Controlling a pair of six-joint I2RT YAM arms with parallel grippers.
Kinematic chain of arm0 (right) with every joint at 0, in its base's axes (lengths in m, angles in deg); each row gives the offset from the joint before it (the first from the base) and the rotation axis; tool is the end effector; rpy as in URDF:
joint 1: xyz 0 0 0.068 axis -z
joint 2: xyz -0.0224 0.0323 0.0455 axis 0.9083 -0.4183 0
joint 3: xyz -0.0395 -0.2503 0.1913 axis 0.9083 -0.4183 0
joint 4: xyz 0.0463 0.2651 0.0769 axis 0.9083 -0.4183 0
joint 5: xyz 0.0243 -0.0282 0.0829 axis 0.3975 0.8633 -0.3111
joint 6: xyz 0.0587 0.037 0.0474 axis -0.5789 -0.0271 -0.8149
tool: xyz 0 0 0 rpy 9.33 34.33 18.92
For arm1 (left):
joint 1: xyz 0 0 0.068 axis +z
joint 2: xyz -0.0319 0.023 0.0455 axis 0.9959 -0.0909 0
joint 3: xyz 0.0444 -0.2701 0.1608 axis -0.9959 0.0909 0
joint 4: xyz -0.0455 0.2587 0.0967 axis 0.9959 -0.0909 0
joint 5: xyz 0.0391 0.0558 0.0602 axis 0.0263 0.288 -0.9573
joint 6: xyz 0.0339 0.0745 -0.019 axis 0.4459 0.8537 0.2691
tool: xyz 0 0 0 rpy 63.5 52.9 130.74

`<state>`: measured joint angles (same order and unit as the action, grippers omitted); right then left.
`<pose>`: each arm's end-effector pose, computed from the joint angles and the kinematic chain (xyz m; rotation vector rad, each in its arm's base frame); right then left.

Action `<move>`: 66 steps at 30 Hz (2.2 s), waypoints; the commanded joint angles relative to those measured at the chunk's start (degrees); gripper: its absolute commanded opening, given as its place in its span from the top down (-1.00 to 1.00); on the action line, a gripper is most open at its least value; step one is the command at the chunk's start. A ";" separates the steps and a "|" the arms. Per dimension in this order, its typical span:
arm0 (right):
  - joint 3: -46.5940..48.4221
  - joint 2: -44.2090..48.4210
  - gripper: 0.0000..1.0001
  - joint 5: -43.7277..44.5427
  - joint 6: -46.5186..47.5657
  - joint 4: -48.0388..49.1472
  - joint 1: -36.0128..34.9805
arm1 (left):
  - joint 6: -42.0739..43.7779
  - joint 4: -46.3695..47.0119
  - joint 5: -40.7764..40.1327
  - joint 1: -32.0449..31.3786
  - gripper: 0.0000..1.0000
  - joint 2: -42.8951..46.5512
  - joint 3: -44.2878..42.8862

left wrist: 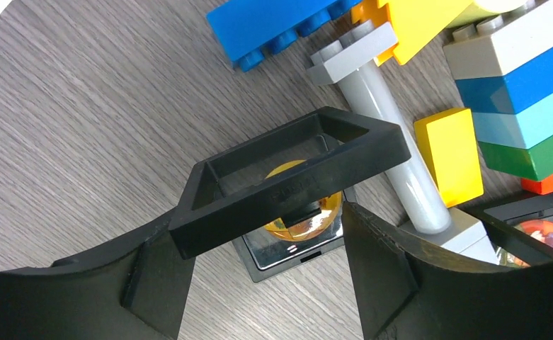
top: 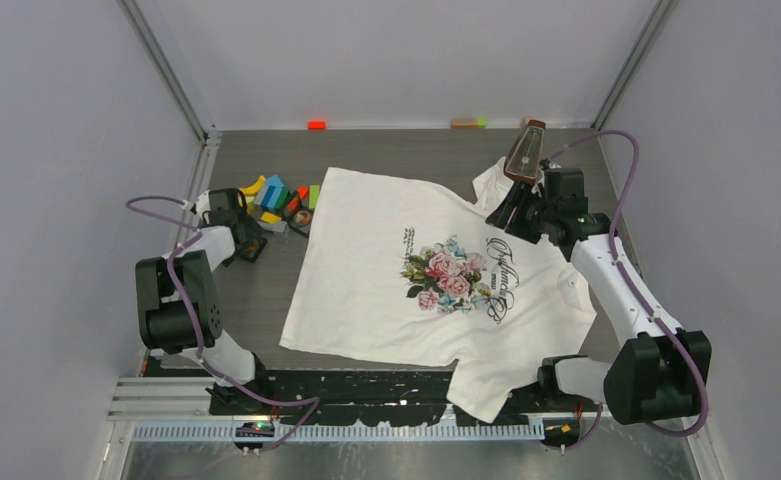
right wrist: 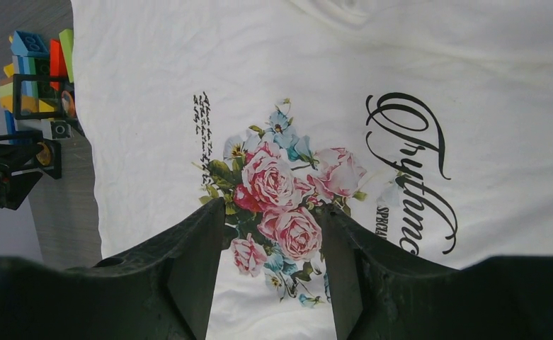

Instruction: Pin the brooch onto the clothing

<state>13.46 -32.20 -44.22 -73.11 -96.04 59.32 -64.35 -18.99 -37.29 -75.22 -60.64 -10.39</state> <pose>0.2899 0.0472 0.2954 0.3533 2.3388 0.5704 0.3467 0.0788 0.1754 -1.0622 2.1999 0.1354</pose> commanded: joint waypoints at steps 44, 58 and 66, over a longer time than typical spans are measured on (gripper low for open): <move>-1.61 2.22 -0.15 -0.45 -1.17 1.90 -0.37 | 3.11 -4.00 2.67 0.46 0.13 1.22 -1.75; -1.21 1.56 -0.15 -0.22 -0.84 1.83 -0.37 | 3.57 -3.30 4.37 1.91 -0.24 4.57 -1.02; -1.26 1.22 -0.15 -0.10 -0.71 2.00 -0.37 | 4.98 -3.25 5.52 2.30 -0.25 0.25 -4.03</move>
<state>11.74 -31.50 -44.57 -73.94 -95.77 59.32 -60.79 -23.29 -32.43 -73.23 -58.78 -11.61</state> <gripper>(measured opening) 0.575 0.623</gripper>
